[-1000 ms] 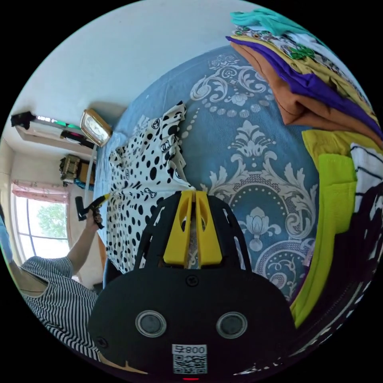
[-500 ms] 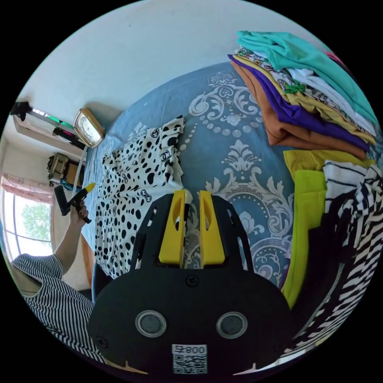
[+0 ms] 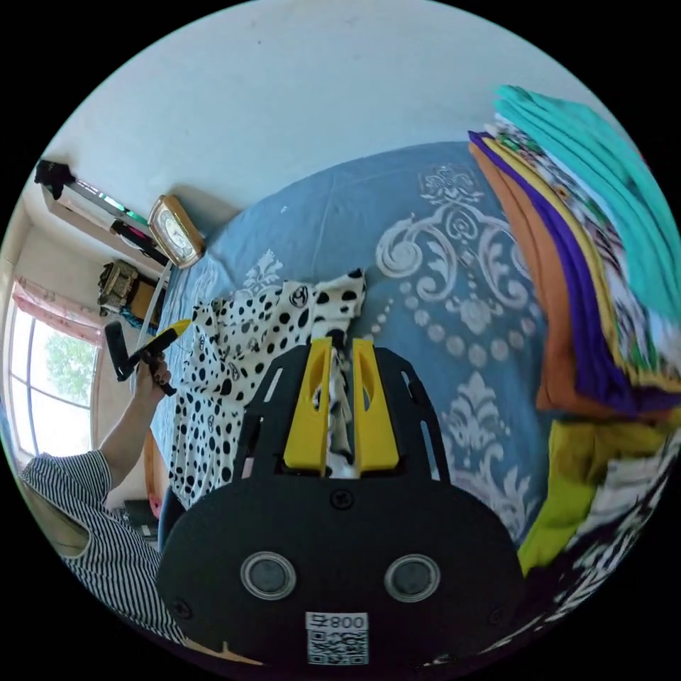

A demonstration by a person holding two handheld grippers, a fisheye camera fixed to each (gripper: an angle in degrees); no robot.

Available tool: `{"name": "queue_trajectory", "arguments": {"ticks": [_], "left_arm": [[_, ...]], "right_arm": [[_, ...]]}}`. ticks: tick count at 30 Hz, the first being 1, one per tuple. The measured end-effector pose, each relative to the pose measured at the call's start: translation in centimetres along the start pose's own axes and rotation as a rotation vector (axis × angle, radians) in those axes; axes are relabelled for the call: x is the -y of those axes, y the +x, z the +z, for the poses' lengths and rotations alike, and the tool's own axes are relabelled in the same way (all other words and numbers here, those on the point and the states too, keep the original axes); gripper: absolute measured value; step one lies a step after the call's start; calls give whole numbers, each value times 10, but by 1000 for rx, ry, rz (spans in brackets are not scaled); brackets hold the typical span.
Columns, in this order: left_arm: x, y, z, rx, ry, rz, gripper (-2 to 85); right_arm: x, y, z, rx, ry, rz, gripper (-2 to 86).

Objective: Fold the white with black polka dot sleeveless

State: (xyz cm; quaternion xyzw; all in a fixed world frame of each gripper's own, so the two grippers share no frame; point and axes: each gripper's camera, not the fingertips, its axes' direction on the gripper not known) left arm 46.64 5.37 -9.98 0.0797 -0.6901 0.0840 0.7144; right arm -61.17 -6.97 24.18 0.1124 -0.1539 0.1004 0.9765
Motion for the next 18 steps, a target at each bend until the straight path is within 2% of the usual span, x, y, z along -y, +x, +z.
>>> {"name": "queue_trajectory", "arguments": {"ticks": [3, 5, 7, 10, 14, 18], "left_arm": [[4, -16, -11, 46, 22, -86, 77], [9, -24, -2, 98, -32, -119, 75], [11, -30, 4, 77, -58, -157, 74], [16, -25, -7, 42, -23, -181, 76], [14, 7, -31, -34, 59, -105, 78], [23, 49, -31, -110, 8, 67, 81]], "right_arm": [[36, -20, 13, -10, 6, -30, 58], [52, -28, 24, -38, -11, -33, 55], [68, -30, 40, -71, -69, -19, 42], [79, -32, 31, -33, -52, -4, 25], [82, -48, 9, -31, 9, -22, 25], [79, -71, -9, 9, 62, -45, 34]]}}
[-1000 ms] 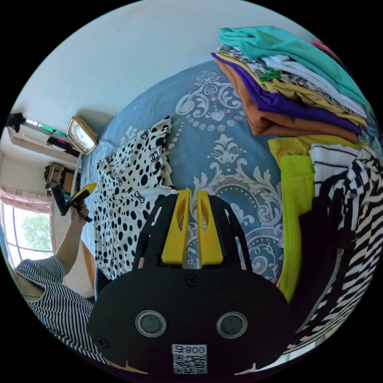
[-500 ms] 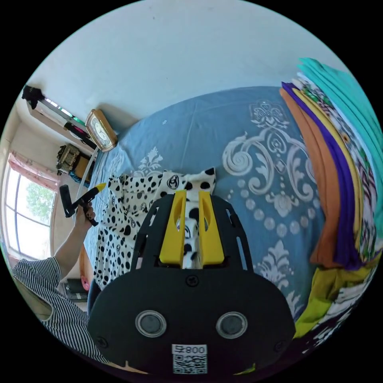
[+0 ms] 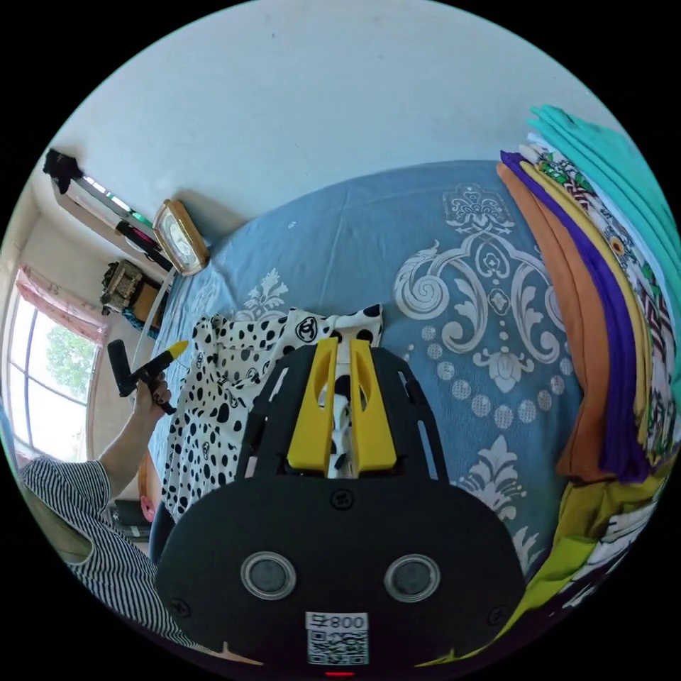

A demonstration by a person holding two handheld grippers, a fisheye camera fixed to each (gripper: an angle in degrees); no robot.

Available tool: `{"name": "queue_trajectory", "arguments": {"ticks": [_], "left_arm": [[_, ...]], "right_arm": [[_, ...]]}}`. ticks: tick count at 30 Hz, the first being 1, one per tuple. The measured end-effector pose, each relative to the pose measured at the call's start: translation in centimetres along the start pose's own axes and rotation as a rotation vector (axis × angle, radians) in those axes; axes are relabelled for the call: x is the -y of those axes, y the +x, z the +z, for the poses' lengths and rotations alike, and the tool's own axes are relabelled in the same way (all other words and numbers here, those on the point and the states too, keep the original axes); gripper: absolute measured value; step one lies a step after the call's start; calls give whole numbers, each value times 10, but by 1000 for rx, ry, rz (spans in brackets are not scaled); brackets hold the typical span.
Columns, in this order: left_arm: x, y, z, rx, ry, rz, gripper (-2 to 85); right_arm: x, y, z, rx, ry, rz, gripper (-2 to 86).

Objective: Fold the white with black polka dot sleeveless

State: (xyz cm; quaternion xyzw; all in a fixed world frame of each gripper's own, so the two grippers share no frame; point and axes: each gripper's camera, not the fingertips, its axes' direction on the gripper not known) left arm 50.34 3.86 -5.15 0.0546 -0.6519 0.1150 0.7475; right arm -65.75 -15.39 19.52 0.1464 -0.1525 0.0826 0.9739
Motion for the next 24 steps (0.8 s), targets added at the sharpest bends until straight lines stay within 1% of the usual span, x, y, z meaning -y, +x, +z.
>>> {"name": "queue_trajectory", "arguments": {"ticks": [2, 4, 5, 7, 9, 11, 13, 14, 18, 21, 24], "left_arm": [[18, 30, 13, -27, -103, 168, 84], [33, 52, 27, -3, -197, 299, 86], [41, 67, 34, 16, -247, 380, 88], [53, 86, 44, 37, -309, 489, 89], [63, 101, 51, 40, -355, 573, 88], [76, 116, 61, 34, -416, 648, 83], [84, 123, 69, 45, -473, 683, 78], [88, 126, 73, 58, -498, 696, 72], [107, 132, 75, 69, -507, 700, 41], [123, 134, 73, 15, -526, 688, 22], [144, 132, 69, -82, -552, 652, 17]], "right_arm": [[4, -22, -3, 44, 0, -74, 39], [15, -63, 3, 71, -54, -235, 48], [19, -74, 6, 74, -76, -276, 51], [34, -118, 21, 119, -164, -446, 57], [45, -149, 33, 142, -212, -563, 58], [55, -176, 47, 122, -261, -661, 60], [67, -210, 67, 86, -321, -777, 63], [69, -217, 73, 75, -335, -800, 65], [89, -252, 106, 16, -439, -887, 75], [101, -270, 116, -17, -474, -926, 70], [119, -284, 116, -22, -508, -952, 45]]}}
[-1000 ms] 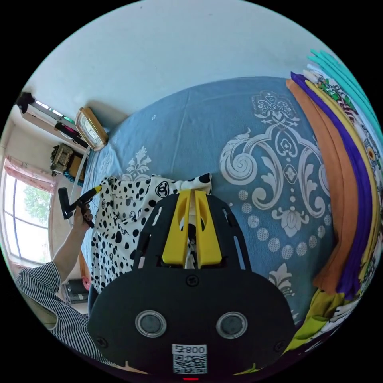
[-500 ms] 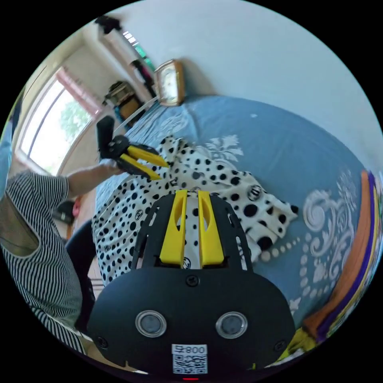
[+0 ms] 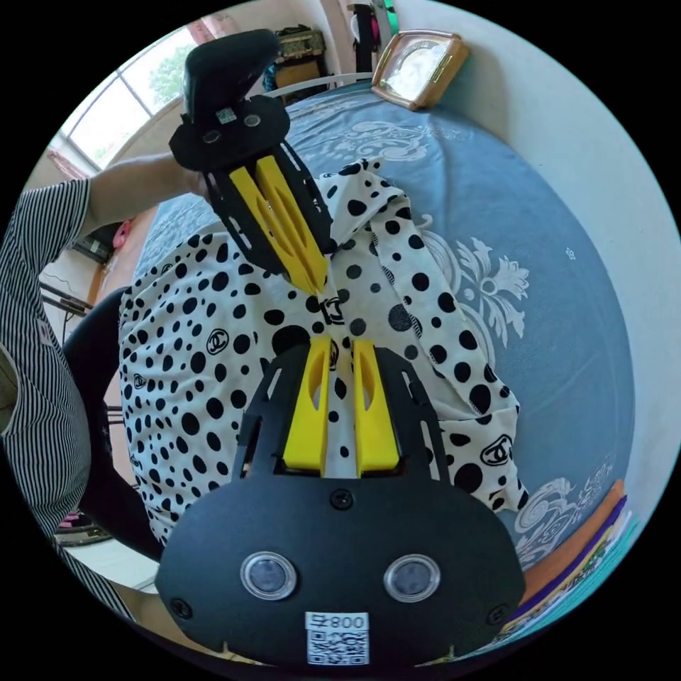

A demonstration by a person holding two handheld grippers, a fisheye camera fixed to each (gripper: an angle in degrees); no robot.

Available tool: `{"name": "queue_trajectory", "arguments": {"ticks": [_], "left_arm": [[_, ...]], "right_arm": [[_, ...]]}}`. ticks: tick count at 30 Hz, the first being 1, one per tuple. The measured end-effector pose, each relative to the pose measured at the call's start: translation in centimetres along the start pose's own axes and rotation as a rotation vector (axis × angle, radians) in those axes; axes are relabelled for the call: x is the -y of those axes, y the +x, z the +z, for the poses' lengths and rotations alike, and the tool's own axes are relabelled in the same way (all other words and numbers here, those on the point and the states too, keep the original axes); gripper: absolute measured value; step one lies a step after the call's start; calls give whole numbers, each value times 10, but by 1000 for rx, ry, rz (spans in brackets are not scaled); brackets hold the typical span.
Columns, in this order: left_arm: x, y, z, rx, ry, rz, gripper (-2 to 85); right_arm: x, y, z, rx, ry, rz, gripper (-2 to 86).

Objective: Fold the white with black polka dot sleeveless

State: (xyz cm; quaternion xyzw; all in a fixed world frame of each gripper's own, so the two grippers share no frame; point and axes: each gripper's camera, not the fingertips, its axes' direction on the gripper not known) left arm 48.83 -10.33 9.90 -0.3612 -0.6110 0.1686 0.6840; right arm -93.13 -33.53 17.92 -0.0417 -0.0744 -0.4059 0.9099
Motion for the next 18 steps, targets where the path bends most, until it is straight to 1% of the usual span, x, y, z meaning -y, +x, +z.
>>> {"name": "queue_trajectory", "arguments": {"ticks": [2, 6, 8, 10, 15, 16, 18], "left_arm": [[8, -12, -12, -65, 31, -17, 20], [24, -27, -21, -106, 50, -9, 38], [39, -33, -14, -108, -34, 11, 33], [48, -36, -10, -129, -79, 35, 22], [62, -57, -19, -353, -66, 43, 15], [64, -68, -18, -400, -65, 7, 16], [66, -85, -16, -429, -67, -58, 19]], "right_arm": [[11, 5, -8, 52, -13, -37, 28], [38, 31, -23, 202, -62, -37, 14], [49, 43, -26, 291, -90, -44, 12], [61, 55, -29, 371, -120, -40, 10], [79, 70, -37, 505, -166, -23, 13], [83, 76, -38, 519, -169, 9, 14], [85, 84, -41, 514, -143, 63, 19]]}}
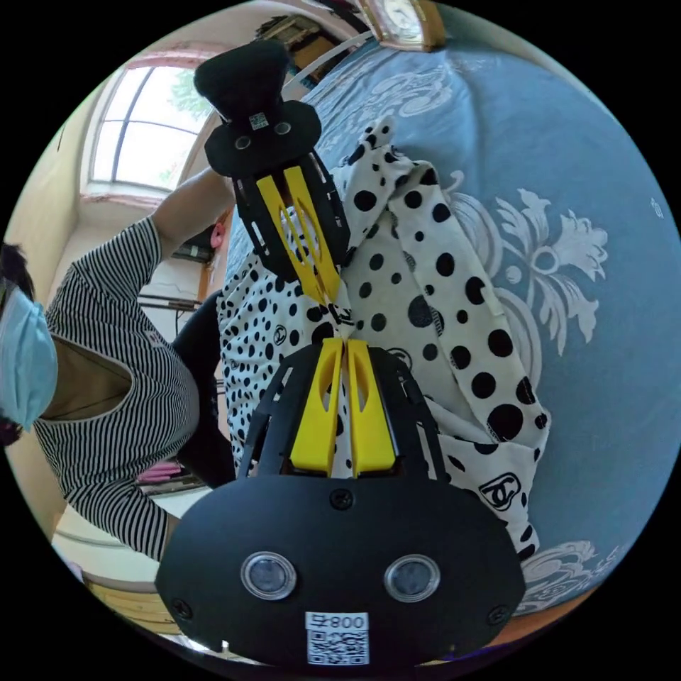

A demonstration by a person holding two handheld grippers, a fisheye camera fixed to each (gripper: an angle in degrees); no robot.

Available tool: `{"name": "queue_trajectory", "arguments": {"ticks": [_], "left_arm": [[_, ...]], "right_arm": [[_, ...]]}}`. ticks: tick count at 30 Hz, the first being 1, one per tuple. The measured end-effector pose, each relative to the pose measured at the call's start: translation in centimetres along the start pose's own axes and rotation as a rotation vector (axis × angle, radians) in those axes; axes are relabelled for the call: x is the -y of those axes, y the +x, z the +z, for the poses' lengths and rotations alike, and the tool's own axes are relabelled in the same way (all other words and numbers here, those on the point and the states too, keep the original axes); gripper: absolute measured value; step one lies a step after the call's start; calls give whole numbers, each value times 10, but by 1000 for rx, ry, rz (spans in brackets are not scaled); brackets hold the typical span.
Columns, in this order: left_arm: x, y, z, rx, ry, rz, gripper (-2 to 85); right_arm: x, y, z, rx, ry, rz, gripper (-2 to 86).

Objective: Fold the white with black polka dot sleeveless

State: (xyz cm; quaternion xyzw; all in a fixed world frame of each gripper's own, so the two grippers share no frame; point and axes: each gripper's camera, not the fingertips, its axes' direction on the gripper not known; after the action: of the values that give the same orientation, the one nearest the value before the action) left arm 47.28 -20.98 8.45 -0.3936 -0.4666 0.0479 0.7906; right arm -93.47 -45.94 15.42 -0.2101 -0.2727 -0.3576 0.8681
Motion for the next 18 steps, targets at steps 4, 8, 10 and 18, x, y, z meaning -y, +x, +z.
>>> {"name": "queue_trajectory", "arguments": {"ticks": [4, 8, 10, 18], "left_arm": [[-1, -18, -16, 0, 77, -91, 49], [-6, -5, -29, 77, 157, -83, 77], [-4, 7, -32, 87, 204, -52, 81], [35, 36, -8, 170, 183, -1, 89]], "right_arm": [[-17, -10, -32, -70, 178, 64, 34], [-51, -33, -58, -183, 334, 101, 55], [-69, -52, -66, -278, 380, 114, 63], [-50, -126, -32, -672, 153, -30, 67]]}}
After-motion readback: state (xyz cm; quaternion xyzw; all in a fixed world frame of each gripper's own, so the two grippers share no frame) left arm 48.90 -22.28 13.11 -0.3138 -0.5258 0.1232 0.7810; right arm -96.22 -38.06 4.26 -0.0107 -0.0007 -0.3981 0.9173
